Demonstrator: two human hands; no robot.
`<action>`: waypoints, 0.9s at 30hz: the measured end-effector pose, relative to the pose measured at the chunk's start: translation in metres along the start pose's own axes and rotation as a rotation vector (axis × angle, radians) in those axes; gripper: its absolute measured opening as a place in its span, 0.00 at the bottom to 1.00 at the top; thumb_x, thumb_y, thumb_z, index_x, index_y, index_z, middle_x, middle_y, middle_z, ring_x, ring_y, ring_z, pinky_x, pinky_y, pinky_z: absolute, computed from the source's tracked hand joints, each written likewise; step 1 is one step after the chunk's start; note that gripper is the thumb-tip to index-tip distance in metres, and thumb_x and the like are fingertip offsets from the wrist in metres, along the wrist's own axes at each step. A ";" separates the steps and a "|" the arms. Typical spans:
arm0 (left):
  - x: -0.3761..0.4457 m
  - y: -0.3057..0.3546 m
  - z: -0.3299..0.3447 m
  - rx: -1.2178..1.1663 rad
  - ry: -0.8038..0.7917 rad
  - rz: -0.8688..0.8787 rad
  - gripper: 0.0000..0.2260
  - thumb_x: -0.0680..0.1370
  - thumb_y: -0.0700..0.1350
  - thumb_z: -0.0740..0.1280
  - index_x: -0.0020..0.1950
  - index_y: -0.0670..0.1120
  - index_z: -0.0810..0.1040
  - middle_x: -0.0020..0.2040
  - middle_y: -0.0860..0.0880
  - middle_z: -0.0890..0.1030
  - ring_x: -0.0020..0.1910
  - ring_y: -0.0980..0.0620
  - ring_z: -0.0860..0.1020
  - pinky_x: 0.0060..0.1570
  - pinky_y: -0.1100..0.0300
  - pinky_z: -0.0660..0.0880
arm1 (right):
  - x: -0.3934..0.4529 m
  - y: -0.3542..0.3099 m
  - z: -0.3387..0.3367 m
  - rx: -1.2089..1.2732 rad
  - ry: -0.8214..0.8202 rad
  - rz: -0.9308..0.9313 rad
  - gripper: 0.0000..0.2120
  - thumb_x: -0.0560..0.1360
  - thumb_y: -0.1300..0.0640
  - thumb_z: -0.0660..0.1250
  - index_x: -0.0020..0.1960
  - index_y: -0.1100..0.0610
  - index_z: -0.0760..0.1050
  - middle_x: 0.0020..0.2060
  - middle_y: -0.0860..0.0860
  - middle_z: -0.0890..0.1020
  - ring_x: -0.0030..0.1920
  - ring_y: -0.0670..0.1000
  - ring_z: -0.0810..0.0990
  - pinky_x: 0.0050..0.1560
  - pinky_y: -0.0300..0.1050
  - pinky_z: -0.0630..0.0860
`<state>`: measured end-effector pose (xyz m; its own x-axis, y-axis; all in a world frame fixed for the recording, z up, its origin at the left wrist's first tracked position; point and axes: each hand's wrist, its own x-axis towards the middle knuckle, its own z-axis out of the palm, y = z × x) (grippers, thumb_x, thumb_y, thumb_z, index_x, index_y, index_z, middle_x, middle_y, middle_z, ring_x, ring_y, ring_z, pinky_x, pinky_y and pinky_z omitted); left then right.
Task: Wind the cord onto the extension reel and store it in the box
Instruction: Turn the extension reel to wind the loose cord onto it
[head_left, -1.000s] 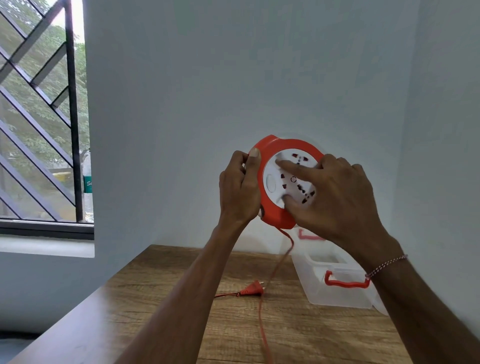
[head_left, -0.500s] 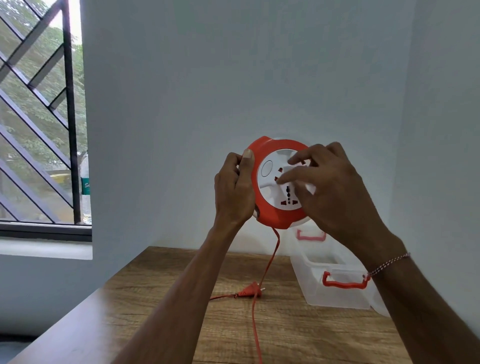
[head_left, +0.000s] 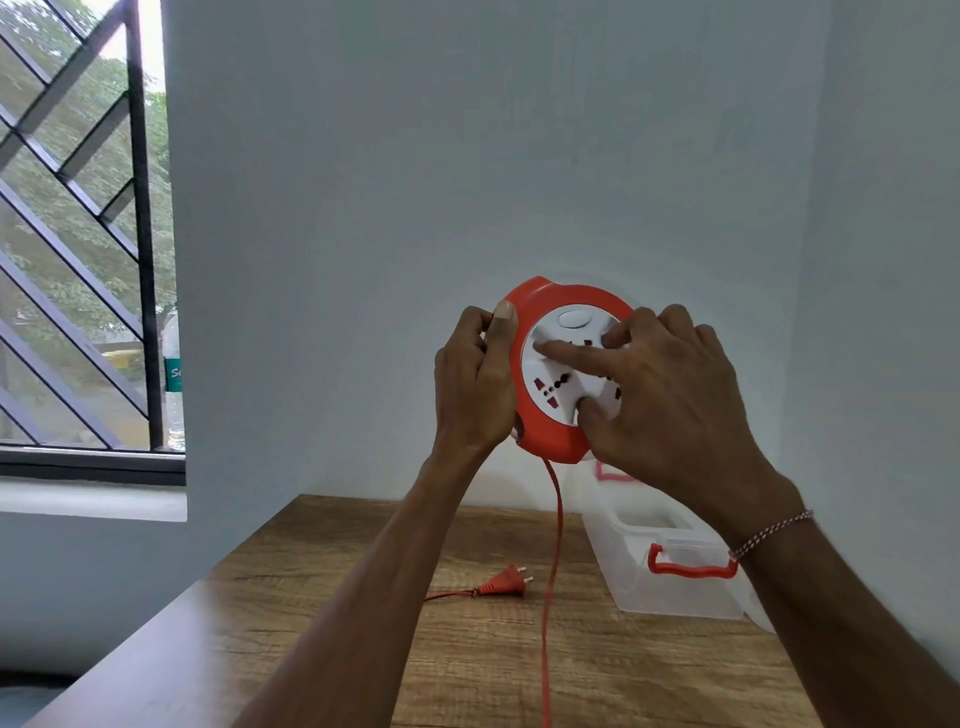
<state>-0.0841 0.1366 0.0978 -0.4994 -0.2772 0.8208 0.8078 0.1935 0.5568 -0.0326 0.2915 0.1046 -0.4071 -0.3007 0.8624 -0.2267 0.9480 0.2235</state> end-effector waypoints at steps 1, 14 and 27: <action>0.000 0.000 0.000 -0.003 -0.003 -0.002 0.16 0.82 0.53 0.58 0.50 0.42 0.75 0.39 0.48 0.82 0.36 0.49 0.83 0.39 0.52 0.83 | 0.000 0.001 0.000 0.016 0.018 0.021 0.29 0.67 0.39 0.69 0.67 0.39 0.70 0.55 0.57 0.80 0.50 0.58 0.76 0.52 0.54 0.74; 0.001 0.001 -0.001 0.015 0.019 0.003 0.11 0.82 0.52 0.57 0.48 0.47 0.74 0.39 0.55 0.81 0.38 0.53 0.82 0.38 0.60 0.82 | 0.003 -0.003 0.000 0.166 0.193 0.065 0.26 0.70 0.35 0.64 0.59 0.52 0.79 0.50 0.55 0.83 0.47 0.56 0.77 0.46 0.47 0.76; 0.003 0.003 -0.003 0.022 0.016 0.009 0.12 0.82 0.52 0.57 0.49 0.46 0.74 0.39 0.53 0.81 0.38 0.51 0.82 0.39 0.57 0.83 | 0.002 -0.008 -0.002 0.071 -0.037 -0.113 0.27 0.57 0.50 0.80 0.56 0.44 0.81 0.60 0.58 0.78 0.56 0.64 0.75 0.52 0.60 0.75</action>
<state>-0.0822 0.1332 0.1009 -0.4866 -0.2904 0.8240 0.8052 0.2169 0.5519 -0.0298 0.2835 0.1050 -0.4071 -0.4101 0.8161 -0.3345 0.8984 0.2846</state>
